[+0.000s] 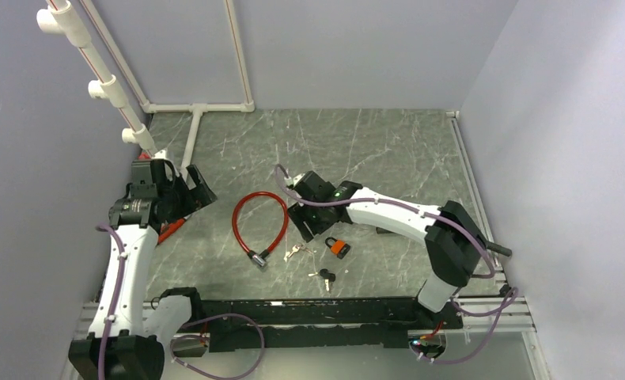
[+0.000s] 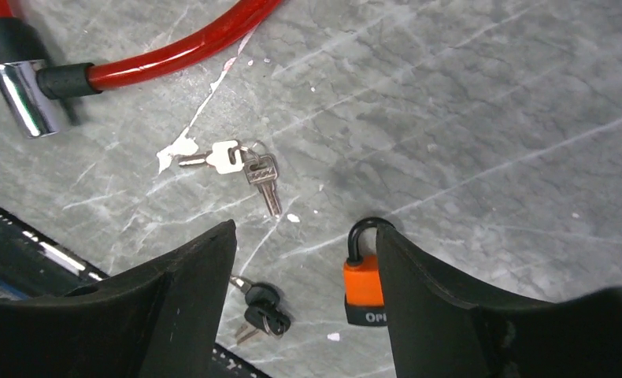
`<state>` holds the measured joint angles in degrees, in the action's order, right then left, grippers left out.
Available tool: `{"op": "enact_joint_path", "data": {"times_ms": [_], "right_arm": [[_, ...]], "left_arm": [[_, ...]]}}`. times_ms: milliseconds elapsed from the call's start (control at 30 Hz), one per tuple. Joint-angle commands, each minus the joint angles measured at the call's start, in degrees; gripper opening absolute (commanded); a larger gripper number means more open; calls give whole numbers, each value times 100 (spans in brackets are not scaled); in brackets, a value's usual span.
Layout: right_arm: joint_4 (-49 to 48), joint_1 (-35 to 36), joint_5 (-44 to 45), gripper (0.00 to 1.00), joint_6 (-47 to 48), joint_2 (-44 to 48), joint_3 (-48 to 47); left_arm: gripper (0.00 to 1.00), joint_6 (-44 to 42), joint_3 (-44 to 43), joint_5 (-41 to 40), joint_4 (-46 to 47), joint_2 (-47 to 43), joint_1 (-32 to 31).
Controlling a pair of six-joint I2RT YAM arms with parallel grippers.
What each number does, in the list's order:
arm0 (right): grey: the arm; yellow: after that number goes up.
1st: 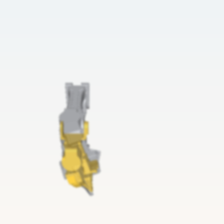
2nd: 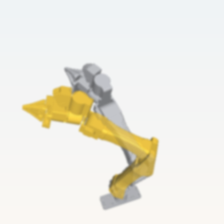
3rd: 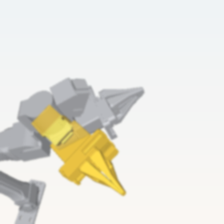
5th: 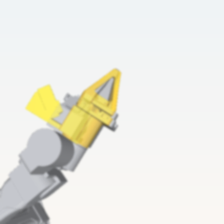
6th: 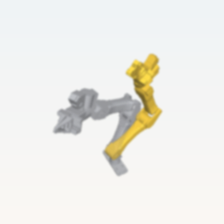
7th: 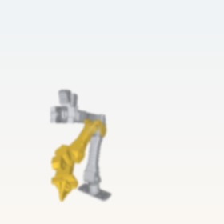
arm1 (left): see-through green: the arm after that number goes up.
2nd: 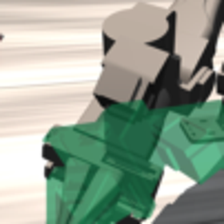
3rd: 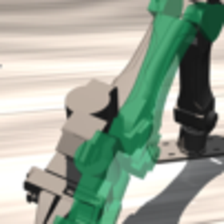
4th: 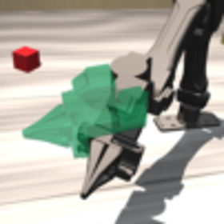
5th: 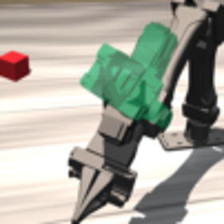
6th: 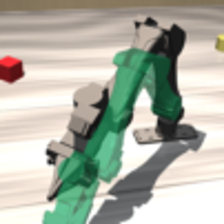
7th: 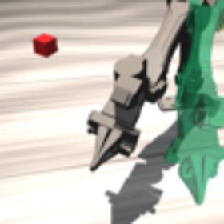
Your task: Unlock with the key
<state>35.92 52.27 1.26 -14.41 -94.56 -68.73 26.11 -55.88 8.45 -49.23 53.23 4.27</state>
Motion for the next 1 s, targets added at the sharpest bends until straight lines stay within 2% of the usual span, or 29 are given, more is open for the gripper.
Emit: {"op": "enact_joint_path", "data": {"times_ms": [0,433,600,967], "right_arm": [[-336,107,11,65,316,-421,-70],[-877,222,-798,61,570,-925,67],[-1073,222,-955,49,747,-999,64],[-1113,222,-1035,48,852,-1224,272]], "left_arm": [[98,-87,-37,235,112,158,3],[98,-97,-20,314,159,238,2],[98,-106,-28,342,154,283,3],[97,-97,-20,305,157,282,-1]]}}
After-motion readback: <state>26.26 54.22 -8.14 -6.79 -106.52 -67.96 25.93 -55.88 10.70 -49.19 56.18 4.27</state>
